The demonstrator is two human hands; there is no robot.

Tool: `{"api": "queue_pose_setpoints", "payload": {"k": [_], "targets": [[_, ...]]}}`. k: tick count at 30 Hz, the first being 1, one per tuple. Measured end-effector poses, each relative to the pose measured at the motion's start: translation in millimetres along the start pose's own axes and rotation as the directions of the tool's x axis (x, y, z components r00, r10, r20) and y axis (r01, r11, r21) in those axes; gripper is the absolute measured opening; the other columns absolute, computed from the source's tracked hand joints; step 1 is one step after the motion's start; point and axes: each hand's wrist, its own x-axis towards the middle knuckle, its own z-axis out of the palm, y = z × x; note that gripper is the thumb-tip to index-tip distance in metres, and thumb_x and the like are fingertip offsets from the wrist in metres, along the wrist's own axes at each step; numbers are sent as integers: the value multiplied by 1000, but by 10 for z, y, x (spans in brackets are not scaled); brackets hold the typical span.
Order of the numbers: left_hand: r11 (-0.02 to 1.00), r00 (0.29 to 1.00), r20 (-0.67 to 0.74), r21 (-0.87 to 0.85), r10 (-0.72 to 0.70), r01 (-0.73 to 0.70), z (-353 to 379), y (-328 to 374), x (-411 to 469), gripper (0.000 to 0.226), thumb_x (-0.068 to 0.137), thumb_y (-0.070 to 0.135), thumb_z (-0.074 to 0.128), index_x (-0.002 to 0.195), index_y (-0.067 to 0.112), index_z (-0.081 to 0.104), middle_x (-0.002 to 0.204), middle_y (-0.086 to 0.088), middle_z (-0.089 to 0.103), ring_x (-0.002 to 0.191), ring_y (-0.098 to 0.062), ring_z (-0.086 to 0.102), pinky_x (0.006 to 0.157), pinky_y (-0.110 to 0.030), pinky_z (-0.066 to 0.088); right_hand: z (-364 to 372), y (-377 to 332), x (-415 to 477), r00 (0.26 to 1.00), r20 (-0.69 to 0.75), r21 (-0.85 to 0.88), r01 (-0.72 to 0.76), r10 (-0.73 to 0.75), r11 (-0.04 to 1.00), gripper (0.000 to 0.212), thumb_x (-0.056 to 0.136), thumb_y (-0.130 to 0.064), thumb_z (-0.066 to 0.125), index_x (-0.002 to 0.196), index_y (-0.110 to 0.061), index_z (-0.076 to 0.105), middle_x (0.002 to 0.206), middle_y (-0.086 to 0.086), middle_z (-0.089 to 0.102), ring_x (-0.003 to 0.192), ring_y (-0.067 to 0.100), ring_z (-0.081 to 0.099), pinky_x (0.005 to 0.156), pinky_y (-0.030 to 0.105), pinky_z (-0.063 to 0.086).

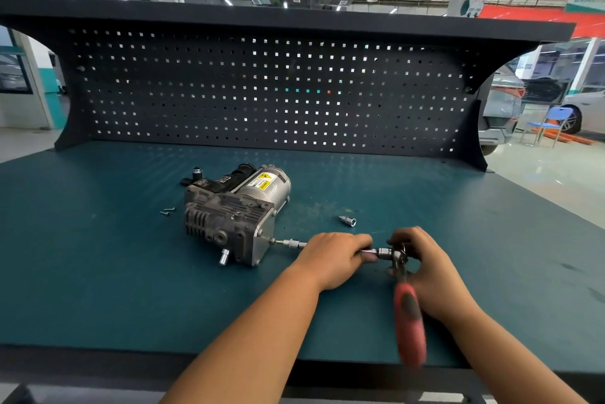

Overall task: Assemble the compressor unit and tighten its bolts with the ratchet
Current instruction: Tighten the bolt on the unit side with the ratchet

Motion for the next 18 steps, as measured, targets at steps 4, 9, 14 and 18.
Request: {"api": "queue_pose_setpoints", "payload": {"k": [4, 9, 14, 18], "targets": [[999, 1000, -17, -39, 7, -7, -15, 0, -10, 26, 95, 43, 45, 96, 20, 57, 95, -4, 64, 90, -28, 55, 65, -35, 34, 5, -6, -6, 999, -1, -99, 35, -35, 994, 52, 60, 12, 77, 88, -25, 54, 87, -12, 54, 87, 23, 55, 79, 29, 46], [999, 1000, -27, -52, 3, -4, -16, -1, -1, 27, 96, 38, 45, 96, 17, 61, 99, -7, 65, 94, -29, 55, 66, -32, 32, -20, -11, -16, 998, -54, -28, -17, 15, 999, 37, 61, 3, 84, 87, -14, 63, 83, -8, 63, 83, 13, 62, 73, 3, 40], [1000, 999, -44, -12, -14, 14, -7, -44, -28, 38, 89, 58, 47, 90, 21, 59, 84, -2, 64, 84, -25, 56, 63, -31, 33, 20, -18, 4, 984, -10, -8, -177, 177, 984, 30, 78, -28, 75, 65, -11, 54, 54, -5, 50, 51, 8, 40, 52, 19, 33], [1000, 999, -38, -9, -11, 11, -15, -36, -30, 44, 75, 67, 59, 85, 25, 56, 76, 4, 61, 75, -20, 51, 61, -30, 31, 18, -15, 60, 933, 18, -143, -354, 360, 924, 48, 87, -44, 59, 50, -14, 49, 38, -9, 45, 42, 9, 34, 46, 24, 27]]}}
